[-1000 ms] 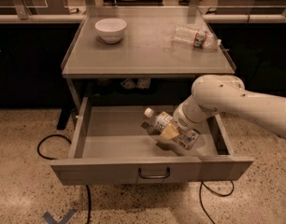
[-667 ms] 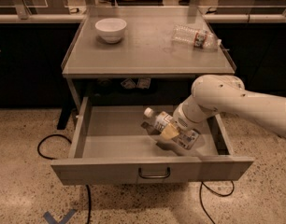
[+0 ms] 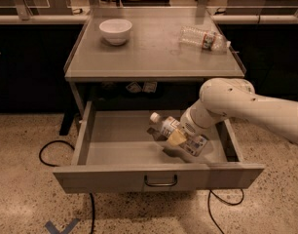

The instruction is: Place blue plastic bottle into top drawer

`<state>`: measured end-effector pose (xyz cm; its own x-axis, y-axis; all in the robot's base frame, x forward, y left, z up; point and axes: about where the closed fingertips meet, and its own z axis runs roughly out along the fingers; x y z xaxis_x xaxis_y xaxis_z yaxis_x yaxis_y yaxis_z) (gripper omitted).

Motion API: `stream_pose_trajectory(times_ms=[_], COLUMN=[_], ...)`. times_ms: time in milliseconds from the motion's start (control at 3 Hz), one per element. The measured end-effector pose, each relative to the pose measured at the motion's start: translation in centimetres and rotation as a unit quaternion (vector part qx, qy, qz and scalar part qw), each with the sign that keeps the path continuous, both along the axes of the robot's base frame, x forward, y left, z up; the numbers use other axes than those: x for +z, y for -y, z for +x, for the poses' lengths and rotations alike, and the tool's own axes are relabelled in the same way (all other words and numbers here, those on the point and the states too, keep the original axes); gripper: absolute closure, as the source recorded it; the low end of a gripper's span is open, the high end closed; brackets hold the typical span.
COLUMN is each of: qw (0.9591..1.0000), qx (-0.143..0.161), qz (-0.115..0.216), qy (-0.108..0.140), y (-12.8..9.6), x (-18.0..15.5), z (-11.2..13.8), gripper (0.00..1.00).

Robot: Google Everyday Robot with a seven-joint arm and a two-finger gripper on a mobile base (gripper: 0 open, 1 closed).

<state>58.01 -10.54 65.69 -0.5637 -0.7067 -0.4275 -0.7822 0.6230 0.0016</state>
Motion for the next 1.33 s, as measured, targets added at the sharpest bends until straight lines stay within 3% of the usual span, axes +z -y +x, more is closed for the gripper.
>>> stream_pose_trajectory(times_ms=[667, 1000, 1333], qw=[1.0, 1.0, 1.0], qx=[0.0, 0.0, 0.0], qz=[0.0, 0.0, 0.0], qy=[0.0, 0.0, 0.0], y=[0.0, -0.01, -0.01], x=[0.0, -0.01, -0.01], z=[0.0, 0.0, 0.0], gripper=[0.12, 0.0, 0.0])
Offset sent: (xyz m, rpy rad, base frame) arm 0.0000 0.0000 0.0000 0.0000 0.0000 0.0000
